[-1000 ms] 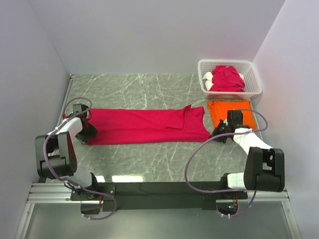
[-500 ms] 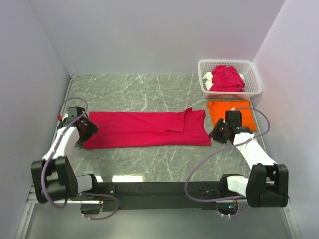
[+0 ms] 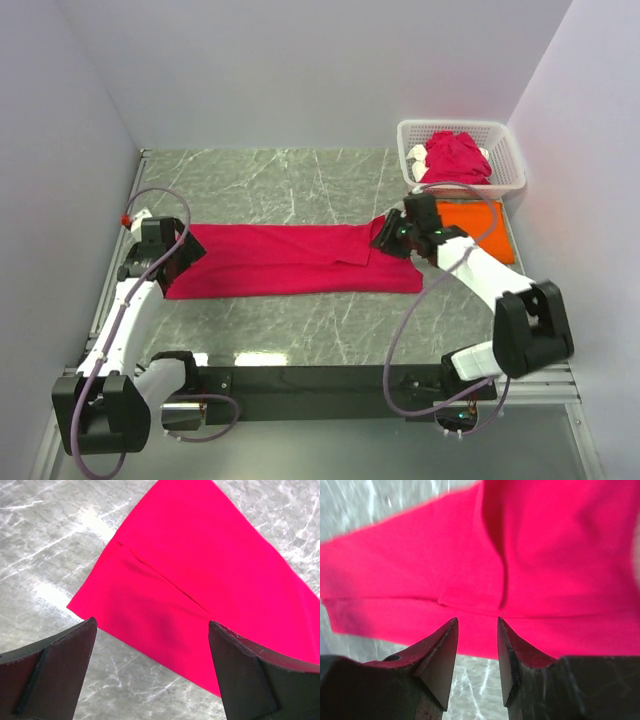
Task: Fold and stack the t-shirts
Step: Fold the tshirt
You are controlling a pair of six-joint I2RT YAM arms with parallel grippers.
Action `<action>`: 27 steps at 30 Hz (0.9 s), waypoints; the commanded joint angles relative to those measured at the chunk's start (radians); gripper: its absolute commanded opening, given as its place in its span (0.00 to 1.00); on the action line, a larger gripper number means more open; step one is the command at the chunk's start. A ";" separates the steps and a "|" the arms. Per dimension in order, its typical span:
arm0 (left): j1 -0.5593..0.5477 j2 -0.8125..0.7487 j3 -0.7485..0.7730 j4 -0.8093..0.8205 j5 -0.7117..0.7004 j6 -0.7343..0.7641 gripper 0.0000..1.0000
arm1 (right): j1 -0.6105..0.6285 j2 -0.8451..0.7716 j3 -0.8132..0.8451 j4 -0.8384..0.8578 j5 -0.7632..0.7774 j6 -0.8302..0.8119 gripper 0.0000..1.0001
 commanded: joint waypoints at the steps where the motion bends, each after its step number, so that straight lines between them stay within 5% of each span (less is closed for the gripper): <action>1: -0.016 -0.012 -0.033 0.078 -0.002 0.040 1.00 | 0.041 0.072 0.017 0.121 -0.061 0.112 0.45; 18: -0.031 0.035 -0.019 0.093 0.018 0.052 0.99 | 0.061 0.265 -0.020 0.179 0.030 0.278 0.49; 27: -0.031 0.032 -0.020 0.095 0.020 0.051 0.99 | 0.078 0.305 -0.029 0.239 0.017 0.279 0.59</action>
